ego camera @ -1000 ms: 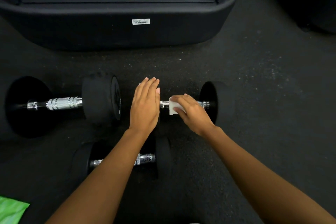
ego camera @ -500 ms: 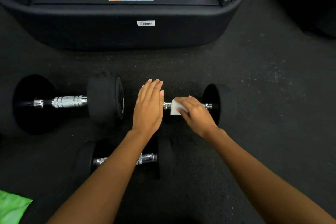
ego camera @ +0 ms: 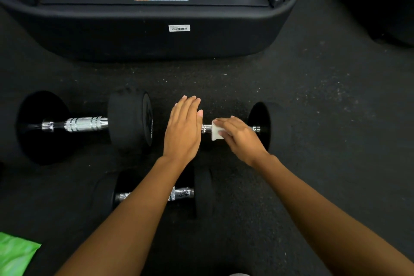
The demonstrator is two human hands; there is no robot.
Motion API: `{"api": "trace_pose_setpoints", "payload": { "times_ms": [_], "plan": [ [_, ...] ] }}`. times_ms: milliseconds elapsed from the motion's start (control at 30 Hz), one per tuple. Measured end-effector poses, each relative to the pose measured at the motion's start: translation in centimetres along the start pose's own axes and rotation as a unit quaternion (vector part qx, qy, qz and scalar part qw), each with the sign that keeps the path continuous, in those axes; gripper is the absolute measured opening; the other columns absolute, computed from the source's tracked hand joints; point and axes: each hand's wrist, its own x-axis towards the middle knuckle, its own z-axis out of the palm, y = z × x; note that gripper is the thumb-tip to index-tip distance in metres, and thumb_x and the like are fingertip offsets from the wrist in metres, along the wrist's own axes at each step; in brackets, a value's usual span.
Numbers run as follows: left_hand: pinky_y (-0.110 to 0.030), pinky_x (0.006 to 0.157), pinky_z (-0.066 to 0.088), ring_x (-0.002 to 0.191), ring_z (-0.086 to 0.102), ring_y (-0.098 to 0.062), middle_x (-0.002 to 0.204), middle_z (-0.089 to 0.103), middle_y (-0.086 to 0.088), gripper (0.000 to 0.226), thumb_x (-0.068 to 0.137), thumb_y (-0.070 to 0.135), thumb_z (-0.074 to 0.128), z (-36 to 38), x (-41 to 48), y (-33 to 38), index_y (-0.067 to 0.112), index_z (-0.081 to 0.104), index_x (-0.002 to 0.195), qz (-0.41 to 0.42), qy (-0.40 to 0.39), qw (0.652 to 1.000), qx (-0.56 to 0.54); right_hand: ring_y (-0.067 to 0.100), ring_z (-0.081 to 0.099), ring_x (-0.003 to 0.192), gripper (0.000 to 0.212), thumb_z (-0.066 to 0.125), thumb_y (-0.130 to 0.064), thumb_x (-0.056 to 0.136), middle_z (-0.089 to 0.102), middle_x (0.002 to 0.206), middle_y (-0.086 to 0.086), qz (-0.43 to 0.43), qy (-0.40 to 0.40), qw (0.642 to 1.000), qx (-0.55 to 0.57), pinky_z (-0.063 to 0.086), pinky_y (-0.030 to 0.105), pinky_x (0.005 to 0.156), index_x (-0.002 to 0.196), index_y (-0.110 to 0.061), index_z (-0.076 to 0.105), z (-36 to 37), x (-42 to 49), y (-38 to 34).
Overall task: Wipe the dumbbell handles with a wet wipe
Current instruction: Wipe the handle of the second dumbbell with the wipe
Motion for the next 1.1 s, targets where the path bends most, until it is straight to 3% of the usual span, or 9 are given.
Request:
{"api": "trace_pose_setpoints", "payload": {
  "times_ms": [167, 267, 333, 433, 533, 667, 833, 967, 1100],
  "plan": [
    [-0.027, 0.114, 0.006, 0.140, 0.021, -0.019, 0.145, 0.038, -0.009, 0.046, 0.099, 0.027, 0.024, 0.1, 0.1, -0.1, 0.005, 0.037, 0.138, -0.001, -0.005, 1.000, 0.002, 0.027, 0.056, 0.096, 0.027, 0.038, -0.022, 0.099, 0.064, 0.101, 0.012, 0.139, -0.054, 0.989, -0.014, 0.039, 0.031, 0.079, 0.105, -0.007, 0.060, -0.1, 2.9, -1.4],
    [-0.028, 0.114, 0.006, 0.140, 0.022, -0.020, 0.145, 0.038, -0.010, 0.043, 0.100, 0.024, 0.027, 0.1, 0.2, -0.2, 0.005, 0.037, 0.138, -0.001, -0.004, 1.000, 0.005, 0.027, 0.056, 0.102, 0.025, 0.044, -0.019, 0.097, 0.064, 0.107, 0.012, 0.085, -0.055, 0.995, -0.018, 0.042, 0.035, 0.091, 0.113, -0.008, 0.059, 0.6, 2.8, -2.0],
    [-0.028, 0.114, 0.007, 0.140, 0.022, -0.020, 0.145, 0.038, -0.010, 0.043, 0.100, 0.024, 0.027, 0.2, 0.2, -0.2, 0.005, 0.038, 0.138, -0.002, -0.002, 1.000, 0.008, 0.023, 0.053, 0.113, 0.029, 0.047, -0.014, 0.096, 0.062, 0.120, 0.009, 0.040, -0.051, 0.998, 0.007, 0.029, 0.031, 0.108, 0.123, -0.008, 0.055, 0.3, 1.7, -1.5],
    [-0.028, 0.113, 0.007, 0.139, 0.022, -0.020, 0.144, 0.039, -0.009, 0.045, 0.099, 0.026, 0.025, 0.2, 0.3, -0.2, 0.005, 0.038, 0.137, -0.001, -0.002, 1.000, 0.008, 0.020, 0.051, 0.119, 0.032, 0.047, -0.015, 0.097, 0.059, 0.126, 0.007, 0.041, -0.028, 0.999, 0.022, 0.024, 0.031, 0.112, 0.128, -0.010, 0.053, -0.4, 0.5, -0.4],
    [-0.029, 0.113, 0.008, 0.139, 0.024, -0.021, 0.143, 0.040, -0.010, 0.050, 0.097, 0.029, 0.021, 0.2, 0.3, -0.2, 0.004, 0.040, 0.136, 0.001, 0.002, 1.000, 0.005, 0.025, 0.055, 0.109, 0.029, 0.041, -0.021, 0.099, 0.062, 0.116, 0.010, 0.116, -0.031, 0.993, 0.002, 0.035, 0.034, 0.101, 0.120, -0.010, 0.056, -0.1, 1.3, -0.8],
    [-0.030, 0.114, 0.009, 0.139, 0.024, -0.022, 0.143, 0.040, -0.012, 0.051, 0.097, 0.028, 0.020, 0.2, 0.3, -0.1, 0.003, 0.039, 0.136, 0.000, -0.001, 1.000, 0.006, 0.026, 0.056, 0.095, 0.024, 0.041, -0.019, 0.098, 0.063, 0.101, 0.011, 0.100, -0.044, 0.994, -0.023, 0.039, 0.031, 0.075, 0.110, -0.008, 0.059, 0.8, 2.9, -2.4],
    [-0.032, 0.115, 0.010, 0.140, 0.022, -0.021, 0.145, 0.038, -0.011, 0.044, 0.100, 0.024, 0.026, 0.0, 0.3, -0.1, 0.004, 0.038, 0.138, 0.000, -0.008, 1.000, 0.001, 0.022, 0.052, 0.116, 0.031, 0.051, -0.013, 0.094, 0.060, 0.123, 0.007, 0.026, -0.037, 0.998, 0.038, 0.031, 0.035, 0.110, 0.125, -0.010, 0.054, 0.9, 1.4, -1.0],
    [-0.032, 0.115, 0.010, 0.139, 0.022, -0.021, 0.144, 0.039, -0.010, 0.042, 0.100, 0.022, 0.028, 0.2, 0.3, -0.2, 0.005, 0.038, 0.137, -0.001, -0.002, 1.000, 0.006, 0.022, 0.041, 0.130, 0.034, 0.055, -0.017, 0.093, 0.054, 0.132, 0.005, 0.069, -0.021, 0.995, 0.074, 0.025, 0.030, 0.112, 0.127, -0.014, 0.052, 0.5, 0.4, -0.3],
    [-0.034, 0.116, 0.012, 0.139, 0.024, -0.022, 0.143, 0.040, -0.012, 0.043, 0.100, 0.022, 0.028, 0.3, 0.4, -0.1, 0.003, 0.040, 0.136, -0.002, 0.001, 1.000, 0.001, 0.023, 0.053, 0.115, 0.029, 0.058, -0.012, 0.090, 0.062, 0.119, 0.009, 0.032, -0.010, 0.998, 0.046, 0.026, 0.025, 0.108, 0.119, -0.006, 0.057, 1.2, 2.0, -1.9]
  ]
}}
